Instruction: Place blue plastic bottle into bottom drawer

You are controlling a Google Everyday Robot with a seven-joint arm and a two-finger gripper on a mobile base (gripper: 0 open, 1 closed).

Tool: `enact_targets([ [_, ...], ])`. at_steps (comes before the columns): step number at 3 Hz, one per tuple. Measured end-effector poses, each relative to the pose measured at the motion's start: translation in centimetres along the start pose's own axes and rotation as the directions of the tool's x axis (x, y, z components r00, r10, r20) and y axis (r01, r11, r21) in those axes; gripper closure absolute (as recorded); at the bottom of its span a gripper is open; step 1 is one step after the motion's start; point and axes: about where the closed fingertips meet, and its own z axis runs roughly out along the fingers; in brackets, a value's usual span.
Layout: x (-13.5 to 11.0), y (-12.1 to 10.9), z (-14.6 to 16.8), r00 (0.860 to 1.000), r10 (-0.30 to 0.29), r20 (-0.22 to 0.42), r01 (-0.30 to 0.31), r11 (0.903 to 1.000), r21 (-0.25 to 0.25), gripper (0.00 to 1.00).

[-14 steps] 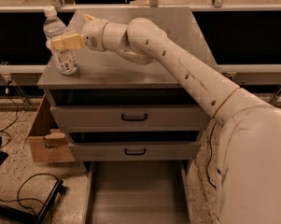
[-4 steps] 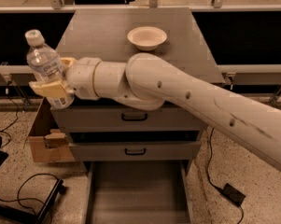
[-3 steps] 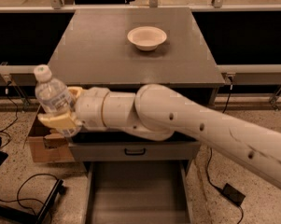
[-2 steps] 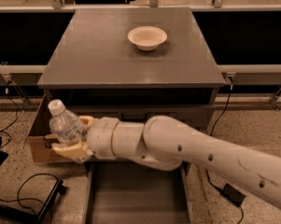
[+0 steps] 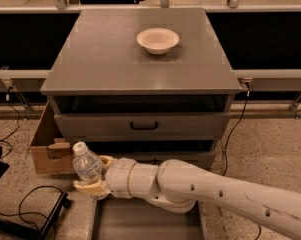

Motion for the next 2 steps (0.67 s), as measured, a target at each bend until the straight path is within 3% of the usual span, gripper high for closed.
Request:
enact_targets([
  [2, 1.53, -0.18, 0.70, 0.999, 0.038, 0.008, -0.038, 0.9993, -0.004, 1.00],
])
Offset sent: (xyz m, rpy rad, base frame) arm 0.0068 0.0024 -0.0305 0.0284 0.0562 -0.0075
